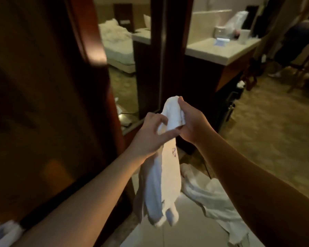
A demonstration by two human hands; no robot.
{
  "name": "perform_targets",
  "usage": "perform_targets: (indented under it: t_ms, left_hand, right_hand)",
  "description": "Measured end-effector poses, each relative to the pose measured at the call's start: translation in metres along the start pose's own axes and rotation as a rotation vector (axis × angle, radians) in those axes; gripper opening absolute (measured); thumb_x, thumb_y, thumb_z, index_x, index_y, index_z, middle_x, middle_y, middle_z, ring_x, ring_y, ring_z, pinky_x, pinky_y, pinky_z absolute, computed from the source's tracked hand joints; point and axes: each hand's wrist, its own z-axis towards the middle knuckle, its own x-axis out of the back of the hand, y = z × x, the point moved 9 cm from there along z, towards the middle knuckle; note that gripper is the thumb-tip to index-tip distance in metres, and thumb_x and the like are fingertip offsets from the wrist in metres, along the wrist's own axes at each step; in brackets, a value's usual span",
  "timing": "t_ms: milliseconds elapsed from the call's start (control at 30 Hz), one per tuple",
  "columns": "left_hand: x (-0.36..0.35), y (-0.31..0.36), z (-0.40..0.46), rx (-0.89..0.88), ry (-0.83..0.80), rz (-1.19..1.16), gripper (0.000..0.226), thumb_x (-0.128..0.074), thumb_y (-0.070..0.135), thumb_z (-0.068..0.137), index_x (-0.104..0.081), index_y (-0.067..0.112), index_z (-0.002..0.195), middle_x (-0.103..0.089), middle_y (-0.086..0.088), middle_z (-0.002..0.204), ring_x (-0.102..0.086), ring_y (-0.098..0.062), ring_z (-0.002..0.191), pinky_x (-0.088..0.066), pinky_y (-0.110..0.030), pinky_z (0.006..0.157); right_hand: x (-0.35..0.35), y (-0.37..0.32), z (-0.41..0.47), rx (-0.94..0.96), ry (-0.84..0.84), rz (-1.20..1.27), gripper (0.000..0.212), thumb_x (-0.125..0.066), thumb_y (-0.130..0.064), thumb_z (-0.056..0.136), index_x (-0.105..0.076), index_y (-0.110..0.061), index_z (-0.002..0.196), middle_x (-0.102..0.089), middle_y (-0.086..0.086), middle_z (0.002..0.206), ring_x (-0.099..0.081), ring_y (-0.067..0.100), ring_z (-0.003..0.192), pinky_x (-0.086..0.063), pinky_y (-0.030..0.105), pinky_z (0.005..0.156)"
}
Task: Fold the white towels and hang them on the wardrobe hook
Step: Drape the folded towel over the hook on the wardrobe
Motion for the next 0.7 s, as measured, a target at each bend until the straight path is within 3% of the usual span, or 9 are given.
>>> perform_targets:
  t_ms: [67,133,233,333,433,533,600,700]
  left_hand:
    - [0.033,-0.004,-0.02,0.017,0.012,0.121,0.03,-0.073,0.044,0.087,-0.06,0.025,0.106,-0.043,0.011,0.109,-0.047,0.009,0.095,-0.04,-0.017,0.085]
    - [0.068,-0.006,-0.043,0.034,0.055,0.162,0.021,-0.065,0.035,0.094,-0.065,0.019,0.108,-0.047,0.007,0.107,-0.05,0.001,0.092,-0.041,-0.025,0.083]
    - [0.122,-0.012,-0.083,0.083,0.129,0.045,0.018,-0.055,0.026,0.101,-0.069,0.021,0.111,-0.051,0.006,0.105,-0.053,0.006,0.092,-0.04,-0.014,0.076]
    - [0.167,-0.013,-0.124,0.127,0.167,-0.055,0.014,-0.055,0.025,0.101,-0.068,0.028,0.099,-0.058,0.0,0.108,-0.059,-0.01,0.099,-0.044,-0.03,0.085]
    - [0.216,-0.012,-0.166,0.134,0.178,-0.058,0.013,-0.06,0.025,0.095,-0.066,0.03,0.085,-0.059,-0.004,0.097,-0.06,-0.019,0.091,-0.044,-0.035,0.078]
    - [0.263,-0.011,-0.204,0.164,0.173,-0.121,0.011,-0.061,0.017,0.093,-0.071,0.016,0.092,-0.061,-0.001,0.084,-0.054,-0.015,0.077,-0.036,-0.031,0.069]
    - [0.294,-0.009,-0.227,0.181,0.178,-0.169,0.016,-0.062,0.014,0.089,-0.073,0.008,0.099,-0.068,-0.009,0.086,-0.058,-0.019,0.079,-0.039,-0.033,0.07]
    - [0.332,0.001,-0.258,0.185,0.171,-0.211,0.033,-0.065,0.019,0.076,-0.074,0.005,0.104,-0.072,-0.025,0.103,-0.066,-0.03,0.088,-0.046,-0.037,0.079]
  right_hand:
    - [-0.042,0.004,-0.011,-0.005,-0.059,-0.015,0.034,-0.048,-0.037,0.105,-0.062,-0.007,0.098,-0.077,0.011,0.079,-0.076,0.018,0.07,-0.06,0.028,0.057]
    - [-0.082,0.009,-0.022,0.012,-0.118,-0.047,0.038,-0.046,-0.036,0.106,-0.065,-0.003,0.105,-0.076,0.017,0.092,-0.076,0.024,0.086,-0.062,0.033,0.069]
    - [-0.125,0.019,-0.035,0.082,-0.084,-0.137,0.025,-0.054,-0.032,0.103,-0.066,-0.011,0.1,-0.071,0.018,0.114,-0.073,0.026,0.096,-0.06,0.04,0.083]
    - [-0.164,0.029,-0.056,0.157,-0.061,-0.266,0.012,-0.062,-0.029,0.098,-0.065,-0.021,0.106,-0.064,0.016,0.129,-0.064,0.035,0.117,-0.054,0.051,0.098]
    - [-0.218,0.043,-0.095,0.205,-0.172,-0.329,0.032,-0.061,-0.032,0.099,-0.055,-0.032,0.13,-0.064,0.002,0.124,-0.064,0.023,0.112,-0.055,0.042,0.095]
    - [-0.274,0.055,-0.142,0.272,-0.407,-0.409,0.029,-0.057,-0.033,0.101,-0.059,-0.042,0.128,-0.066,-0.002,0.121,-0.066,0.017,0.109,-0.056,0.036,0.089]
    - [-0.304,0.06,-0.172,0.359,-0.531,-0.594,0.029,-0.058,-0.032,0.1,-0.06,-0.048,0.124,-0.064,-0.012,0.122,-0.065,0.009,0.107,-0.054,0.029,0.086]
    - [-0.344,0.066,-0.203,0.531,-0.604,-1.04,0.047,-0.072,-0.031,0.091,-0.054,-0.049,0.129,-0.054,-0.027,0.13,-0.054,-0.005,0.116,-0.043,0.018,0.097]
